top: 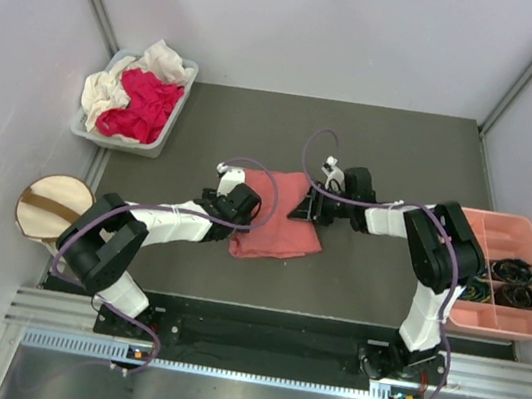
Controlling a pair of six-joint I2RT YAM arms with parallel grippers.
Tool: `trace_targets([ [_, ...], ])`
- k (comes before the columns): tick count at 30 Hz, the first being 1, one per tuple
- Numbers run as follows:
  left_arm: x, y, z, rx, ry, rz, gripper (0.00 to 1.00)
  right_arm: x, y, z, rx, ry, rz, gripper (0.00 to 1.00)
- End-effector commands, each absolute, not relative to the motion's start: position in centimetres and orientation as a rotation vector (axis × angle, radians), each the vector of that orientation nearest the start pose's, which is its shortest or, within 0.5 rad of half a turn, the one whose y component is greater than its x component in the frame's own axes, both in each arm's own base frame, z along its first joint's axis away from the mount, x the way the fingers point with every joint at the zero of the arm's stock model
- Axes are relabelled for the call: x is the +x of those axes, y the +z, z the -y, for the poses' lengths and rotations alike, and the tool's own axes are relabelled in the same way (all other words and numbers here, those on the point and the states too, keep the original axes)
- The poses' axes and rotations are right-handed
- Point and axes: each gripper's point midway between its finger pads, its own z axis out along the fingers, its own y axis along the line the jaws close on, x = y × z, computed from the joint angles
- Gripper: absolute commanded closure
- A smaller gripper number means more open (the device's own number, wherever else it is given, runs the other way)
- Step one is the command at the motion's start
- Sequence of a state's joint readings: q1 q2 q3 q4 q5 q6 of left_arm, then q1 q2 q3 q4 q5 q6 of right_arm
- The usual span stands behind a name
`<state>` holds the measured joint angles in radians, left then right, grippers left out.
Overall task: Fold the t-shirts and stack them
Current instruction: Put the neatly folded tshirt into the corner of the board with the right arm
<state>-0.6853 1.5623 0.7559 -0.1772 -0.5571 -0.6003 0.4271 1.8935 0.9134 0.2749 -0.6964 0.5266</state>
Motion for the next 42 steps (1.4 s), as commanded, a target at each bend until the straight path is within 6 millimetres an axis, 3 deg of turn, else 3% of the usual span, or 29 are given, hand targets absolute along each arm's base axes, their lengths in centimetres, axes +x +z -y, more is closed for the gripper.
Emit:
trace_targets([
  [1, 30.1, 3.0, 14.7, -0.1, 0.155, -2.357, 0.21, 29.7, -1.3, -27.4, -0.226, 1.139, -2.635, 1.0],
  [3, 30.1, 3.2, 14.7, -0.106, 0.155, -2.355, 0.19, 29.9, -1.3, -27.3, -0.233, 1.126, -2.633, 1.0],
  [4, 30.2, 3.3, 14.6, -0.113, 0.156, -2.351, 0.11, 29.9, -1.3, -27.3, -0.235, 1.121, -2.635, 1.0],
  [7, 30.6, 5.4, 15.0, -0.137, 0.112, -2.31, 0.01, 30.3, -1.0, -27.1, -0.242, 1.095, -2.635, 1.0],
  [10, 30.9, 9.1, 15.1, -0.169, 0.048, -2.246, 0.01, 30.9, -0.7, -27.2, -0.252, 1.067, -2.628, 1.0],
  [11, 31.1, 11.7, 15.3, -0.194, -0.004, -2.194, 0.01, 30.9, -0.7, -27.0, -0.249, 1.057, -2.639, 1.0],
  [14, 30.8, 16.2, 14.7, -0.234, -0.07, -2.105, 0.01, 31.8, -0.4, -26.6, -0.263, 0.983, -2.66, 1.0],
  [17, 30.1, 18.9, 13.7, -0.256, -0.106, -2.034, 0.01, 34.6, 0.6, -25.9, -0.281, 0.857, -2.639, 1.0],
  [23, 28.0, 19.3, 11.7, -0.283, -0.089, -2.035, 0.01, 41.0, 2.4, -22.5, -0.252, 0.59, -2.624, 1.0],
  [24, 27.7, 19.0, 11.5, -0.288, -0.093, -2.045, 0.01, 43.1, 3.6, -21.5, -0.236, 0.554, -2.585, 1.0],
  [26, 27.0, 18.6, 11.7, -0.288, -0.128, -2.061, 0.01, 44.4, 3.4, -20.2, -0.219, 0.524, -2.603, 1.0],
  [27, 26.8, 18.5, 11.8, -0.281, -0.144, -2.071, 0.01, 46.6, 4.9, -19.2, -0.212, 0.495, -2.558, 1.0],
  [29, 26.1, 18.0, 11.8, -0.275, -0.168, -2.089, 0.01, 47.4, 4.4, -18.1, -0.2, 0.459, -2.591, 1.0],
  [30, 25.9, 17.9, 11.8, -0.282, -0.175, -2.093, 0.01, 49.0, 5.7, -17.6, -0.213, 0.44, -2.555, 1.0],
  [33, 25.1, 17.7, 11.5, -0.296, -0.187, -2.107, 0.01, 50.9, 6.0, -15.6, -0.212, 0.369, -2.55, 1.0],
  [39, 23.6, 19.4, 11.0, -0.313, -0.255, -2.099, 0.01, 54.3, 5.8, -11.9, -0.19, 0.244, -2.543, 1.0],
  [42, 23.2, 20.0, 10.9, -0.308, -0.278, -2.081, 0.01, 56.1, 6.8, -10.2, -0.187, 0.176, -2.507, 1.0],
])
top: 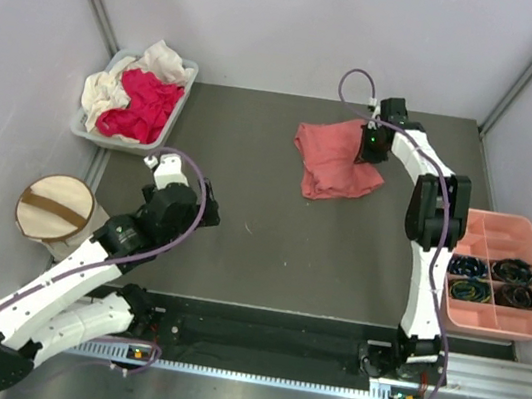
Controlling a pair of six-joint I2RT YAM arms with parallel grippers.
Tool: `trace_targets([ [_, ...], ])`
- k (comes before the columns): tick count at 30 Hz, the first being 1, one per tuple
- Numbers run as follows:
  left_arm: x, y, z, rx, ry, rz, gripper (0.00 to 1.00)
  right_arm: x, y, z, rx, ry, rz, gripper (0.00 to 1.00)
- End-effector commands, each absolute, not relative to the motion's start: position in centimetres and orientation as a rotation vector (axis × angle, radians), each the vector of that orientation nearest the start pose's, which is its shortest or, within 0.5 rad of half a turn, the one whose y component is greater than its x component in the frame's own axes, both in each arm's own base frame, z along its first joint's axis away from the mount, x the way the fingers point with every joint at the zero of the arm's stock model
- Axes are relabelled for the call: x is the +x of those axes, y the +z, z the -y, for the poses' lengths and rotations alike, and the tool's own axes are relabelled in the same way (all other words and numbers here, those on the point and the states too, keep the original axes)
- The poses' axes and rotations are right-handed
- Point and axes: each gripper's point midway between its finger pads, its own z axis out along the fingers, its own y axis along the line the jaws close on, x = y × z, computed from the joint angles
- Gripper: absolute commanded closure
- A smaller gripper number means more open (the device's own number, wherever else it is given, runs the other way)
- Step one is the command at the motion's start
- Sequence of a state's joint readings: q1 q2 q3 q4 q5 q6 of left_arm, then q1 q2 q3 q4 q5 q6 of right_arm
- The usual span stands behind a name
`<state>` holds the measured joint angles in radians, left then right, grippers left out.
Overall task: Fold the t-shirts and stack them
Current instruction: Put the neatly folded tshirt into the corner of the board with the right arm
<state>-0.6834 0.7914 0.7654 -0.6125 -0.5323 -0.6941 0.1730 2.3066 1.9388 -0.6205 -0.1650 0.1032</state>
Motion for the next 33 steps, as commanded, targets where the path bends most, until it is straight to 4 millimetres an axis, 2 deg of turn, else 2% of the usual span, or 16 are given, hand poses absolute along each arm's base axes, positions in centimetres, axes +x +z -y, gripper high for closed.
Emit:
trace_targets([
  [1, 23.3, 19.9, 10.7, -0.301, -0.266, -2.077, 0.01, 56.5, 6.4, -9.7, -0.184, 0.151, -2.51, 1.0],
  [2, 23.4, 19.9, 10.8, -0.29, -0.261, -2.077, 0.01, 57.0, 6.5, -8.8, -0.172, 0.124, -2.503, 1.0],
  [3, 23.6, 20.1, 10.9, -0.273, -0.259, -2.068, 0.01, 57.8, 7.5, -8.2, -0.169, 0.086, -2.478, 1.0],
  [4, 23.9, 19.9, 11.2, -0.259, -0.253, -2.074, 0.01, 58.3, 6.9, -7.6, -0.155, 0.069, -2.481, 1.0],
  [6, 24.3, 19.9, 11.8, -0.226, -0.257, -2.084, 0.01, 59.8, 8.0, -5.8, -0.112, 0.048, -2.44, 1.0],
  [8, 24.7, 19.5, 12.8, -0.202, -0.265, -2.114, 0.01, 60.7, 7.7, -4.0, -0.072, 0.012, -2.429, 1.0],
  [9, 25.0, 19.5, 13.2, -0.197, -0.278, -2.113, 0.01, 61.3, 8.0, -2.2, -0.034, -0.002, -2.413, 1.0],
  [10, 25.3, 19.1, 13.6, -0.188, -0.28, -2.127, 0.01, 61.9, 8.3, -1.3, -0.016, -0.009, -2.388, 1.0],
  [11, 25.4, 19.0, 14.0, -0.186, -0.297, -2.134, 0.01, 62.1, 8.2, -0.3, 0.004, -0.017, -2.381, 1.0],
  [12, 25.4, 18.5, 14.4, -0.177, -0.3, -2.15, 0.01, 62.4, 8.4, 1.9, 0.049, -0.032, -2.368, 1.0],
  [14, 25.7, 18.2, 14.9, -0.17, -0.32, -2.154, 0.01, 62.9, 8.8, 3.7, 0.093, -0.036, -2.336, 1.0],
  [15, 25.8, 17.7, 15.1, -0.168, -0.312, -2.166, 0.01, 62.9, 8.9, 5.5, 0.127, -0.051, -2.327, 1.0],
  [22, 25.9, 16.4, 15.0, -0.164, -0.269, -2.208, 0.01, 64.0, 9.3, 10.6, 0.139, -0.145, -2.265, 1.0],
  [23, 25.9, 16.3, 15.0, -0.16, -0.269, -2.207, 0.01, 64.4, 9.8, 11.0, 0.124, -0.16, -2.248, 1.0],
  [31, 25.3, 15.9, 14.9, -0.137, -0.264, -2.236, 0.01, 66.1, 9.5, 14.2, 0.067, -0.309, -2.184, 1.0],
  [33, 25.2, 15.8, 14.7, -0.142, -0.264, -2.237, 0.01, 66.0, 9.7, 15.8, 0.087, -0.349, -2.169, 1.0],
])
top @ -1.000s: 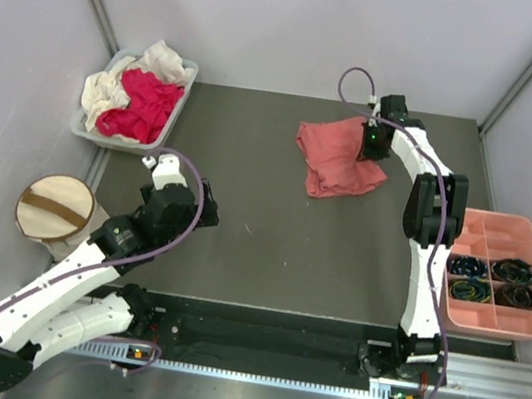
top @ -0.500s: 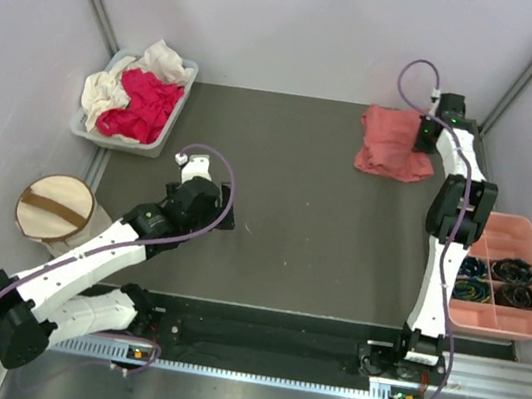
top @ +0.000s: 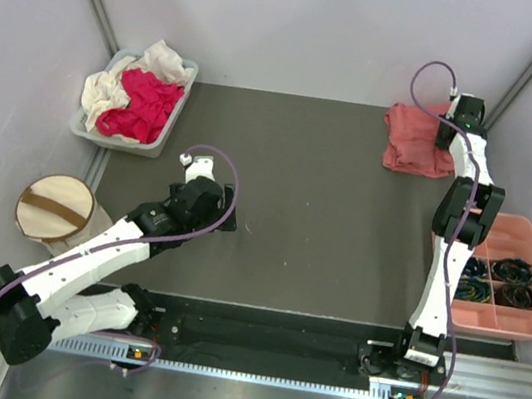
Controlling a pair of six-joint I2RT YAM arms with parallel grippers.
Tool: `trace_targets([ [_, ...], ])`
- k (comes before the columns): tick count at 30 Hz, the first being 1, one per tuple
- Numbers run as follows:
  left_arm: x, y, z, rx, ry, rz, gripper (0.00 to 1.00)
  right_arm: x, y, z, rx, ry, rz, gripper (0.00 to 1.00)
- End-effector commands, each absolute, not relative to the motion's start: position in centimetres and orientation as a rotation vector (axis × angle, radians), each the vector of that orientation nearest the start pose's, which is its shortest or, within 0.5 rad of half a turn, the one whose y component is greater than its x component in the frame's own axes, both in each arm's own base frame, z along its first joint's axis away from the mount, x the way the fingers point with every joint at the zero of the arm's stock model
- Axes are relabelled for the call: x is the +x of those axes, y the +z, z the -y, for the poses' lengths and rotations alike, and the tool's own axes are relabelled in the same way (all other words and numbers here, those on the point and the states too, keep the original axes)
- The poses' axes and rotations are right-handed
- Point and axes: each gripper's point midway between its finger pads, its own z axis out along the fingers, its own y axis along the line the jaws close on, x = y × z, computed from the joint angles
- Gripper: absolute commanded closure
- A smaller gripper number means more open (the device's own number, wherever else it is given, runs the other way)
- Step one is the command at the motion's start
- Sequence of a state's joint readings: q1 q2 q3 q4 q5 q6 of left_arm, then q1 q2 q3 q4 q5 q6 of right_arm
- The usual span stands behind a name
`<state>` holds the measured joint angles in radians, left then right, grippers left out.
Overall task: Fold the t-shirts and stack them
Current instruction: Put the neatly folded tshirt into the corner of the board with the right arm
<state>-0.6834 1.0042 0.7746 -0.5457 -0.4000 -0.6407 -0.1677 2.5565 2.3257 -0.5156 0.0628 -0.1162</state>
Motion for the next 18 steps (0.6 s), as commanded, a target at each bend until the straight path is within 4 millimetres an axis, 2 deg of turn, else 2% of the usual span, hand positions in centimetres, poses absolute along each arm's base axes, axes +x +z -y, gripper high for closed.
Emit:
trace_targets([
  [1, 25.1, 15.7, 14.7, -0.142, -0.261, -2.239, 0.01, 66.1, 9.9, 16.5, 0.103, -0.359, -2.154, 1.0],
  [3, 25.0, 15.8, 14.7, -0.143, -0.269, -2.241, 0.01, 65.9, 10.0, 18.2, 0.14, -0.38, -2.144, 1.0],
  [10, 24.9, 15.2, 14.8, -0.142, -0.261, -2.258, 0.01, 65.1, 9.1, 22.1, 0.193, -0.427, -2.139, 1.0],
  [12, 25.0, 15.0, 14.8, -0.14, -0.251, -2.265, 0.01, 64.9, 8.5, 22.7, 0.208, -0.427, -2.144, 1.0],
  [17, 25.2, 14.6, 15.2, -0.132, -0.251, -2.277, 0.01, 64.5, 8.8, 24.3, 0.239, -0.44, -2.133, 1.0],
  [18, 25.2, 14.6, 15.2, -0.135, -0.254, -2.277, 0.01, 64.4, 8.7, 24.5, 0.248, -0.447, -2.134, 0.97],
])
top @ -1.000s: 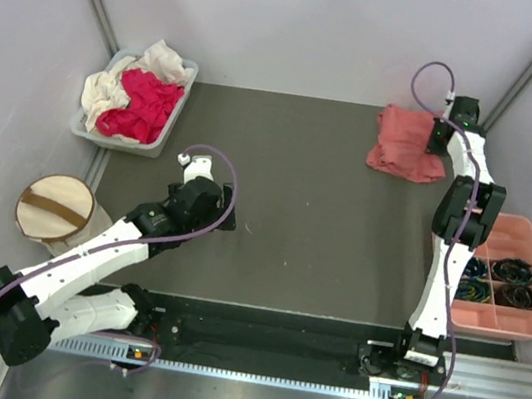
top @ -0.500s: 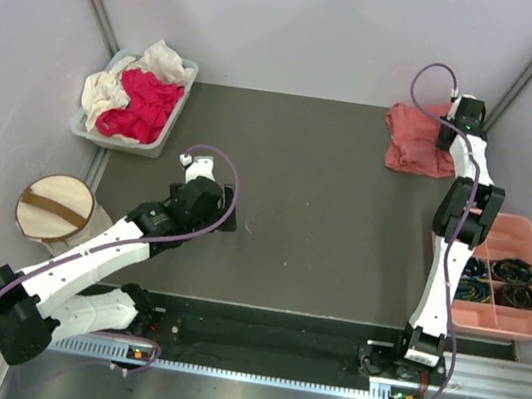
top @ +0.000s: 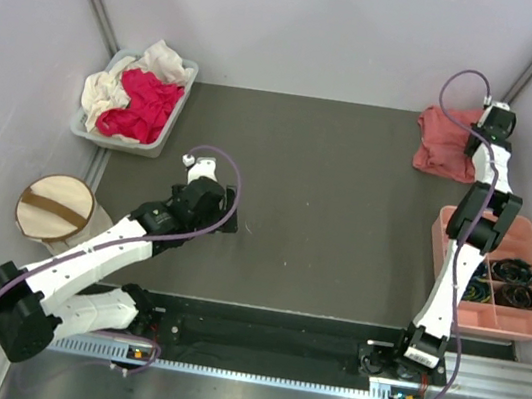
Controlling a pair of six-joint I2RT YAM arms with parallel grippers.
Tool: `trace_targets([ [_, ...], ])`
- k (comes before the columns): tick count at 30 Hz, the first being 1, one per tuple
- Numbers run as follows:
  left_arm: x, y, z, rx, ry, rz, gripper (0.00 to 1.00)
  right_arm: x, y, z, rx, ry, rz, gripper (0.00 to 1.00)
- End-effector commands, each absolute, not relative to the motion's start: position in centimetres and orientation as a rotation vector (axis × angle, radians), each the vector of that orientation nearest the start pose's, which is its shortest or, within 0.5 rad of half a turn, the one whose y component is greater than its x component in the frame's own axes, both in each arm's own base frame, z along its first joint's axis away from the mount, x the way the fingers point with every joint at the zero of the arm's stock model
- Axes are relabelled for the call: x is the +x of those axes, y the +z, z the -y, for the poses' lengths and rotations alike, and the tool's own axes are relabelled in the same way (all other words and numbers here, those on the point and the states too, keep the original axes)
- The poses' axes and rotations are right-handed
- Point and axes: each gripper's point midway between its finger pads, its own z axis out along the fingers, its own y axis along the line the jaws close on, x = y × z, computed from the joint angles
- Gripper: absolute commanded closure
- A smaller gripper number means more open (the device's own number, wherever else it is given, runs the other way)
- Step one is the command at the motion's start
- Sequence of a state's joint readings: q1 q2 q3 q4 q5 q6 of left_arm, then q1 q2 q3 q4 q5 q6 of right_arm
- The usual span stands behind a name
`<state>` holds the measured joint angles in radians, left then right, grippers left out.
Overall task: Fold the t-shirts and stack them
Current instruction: Put the neatly folded tshirt into the corner of the board with the right arm
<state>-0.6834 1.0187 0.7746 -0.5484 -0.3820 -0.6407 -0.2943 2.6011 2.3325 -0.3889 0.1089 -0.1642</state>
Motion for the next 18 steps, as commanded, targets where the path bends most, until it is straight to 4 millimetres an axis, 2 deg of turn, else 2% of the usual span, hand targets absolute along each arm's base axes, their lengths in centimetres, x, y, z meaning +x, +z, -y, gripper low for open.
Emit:
trace_targets([
  [1, 25.2, 14.6, 15.2, -0.135, -0.256, -2.279, 0.01, 64.3, 8.7, 24.6, 0.253, -0.45, -2.135, 0.52],
  [2, 25.2, 14.6, 15.2, -0.136, -0.259, -2.276, 0.01, 64.2, 8.7, 24.8, 0.268, -0.446, -2.133, 0.31],
  [4, 25.2, 14.6, 15.2, -0.139, -0.259, -2.274, 0.01, 64.1, 9.1, 24.5, 0.278, -0.43, -2.127, 0.01],
  [6, 25.1, 14.8, 15.0, -0.143, -0.259, -2.269, 0.01, 64.2, 10.1, 24.3, 0.312, -0.409, -2.094, 0.01],
  [9, 25.1, 15.6, 14.8, -0.148, -0.269, -2.242, 0.01, 63.7, 13.8, 23.5, 0.367, -0.357, -2.014, 0.01],
  [10, 25.3, 16.0, 14.8, -0.15, -0.271, -2.228, 0.01, 63.5, 14.0, 23.1, 0.372, -0.331, -2.0, 0.01],
  [11, 25.3, 16.3, 14.7, -0.153, -0.27, -2.216, 0.01, 63.2, 17.3, 22.6, 0.405, -0.302, -1.941, 0.01],
  [13, 25.6, 17.0, 14.6, -0.151, -0.27, -2.187, 0.01, 63.1, 19.3, 21.0, 0.412, -0.234, -1.916, 0.01],
  [14, 25.8, 17.4, 14.6, -0.148, -0.275, -2.172, 0.01, 62.6, 22.3, 20.3, 0.401, -0.221, -1.876, 0.01],
  [15, 26.0, 17.7, 14.5, -0.151, -0.268, -2.154, 0.01, 62.7, 23.4, 18.6, 0.378, -0.205, -1.867, 0.01],
  [17, 26.7, 18.5, 14.5, -0.147, -0.258, -2.121, 0.01, 61.9, 25.3, 17.2, 0.37, -0.22, -1.851, 0.01],
  [18, 26.9, 18.7, 14.5, -0.145, -0.252, -2.11, 0.01, 61.1, 27.4, 16.2, 0.36, -0.216, -1.828, 0.01],
])
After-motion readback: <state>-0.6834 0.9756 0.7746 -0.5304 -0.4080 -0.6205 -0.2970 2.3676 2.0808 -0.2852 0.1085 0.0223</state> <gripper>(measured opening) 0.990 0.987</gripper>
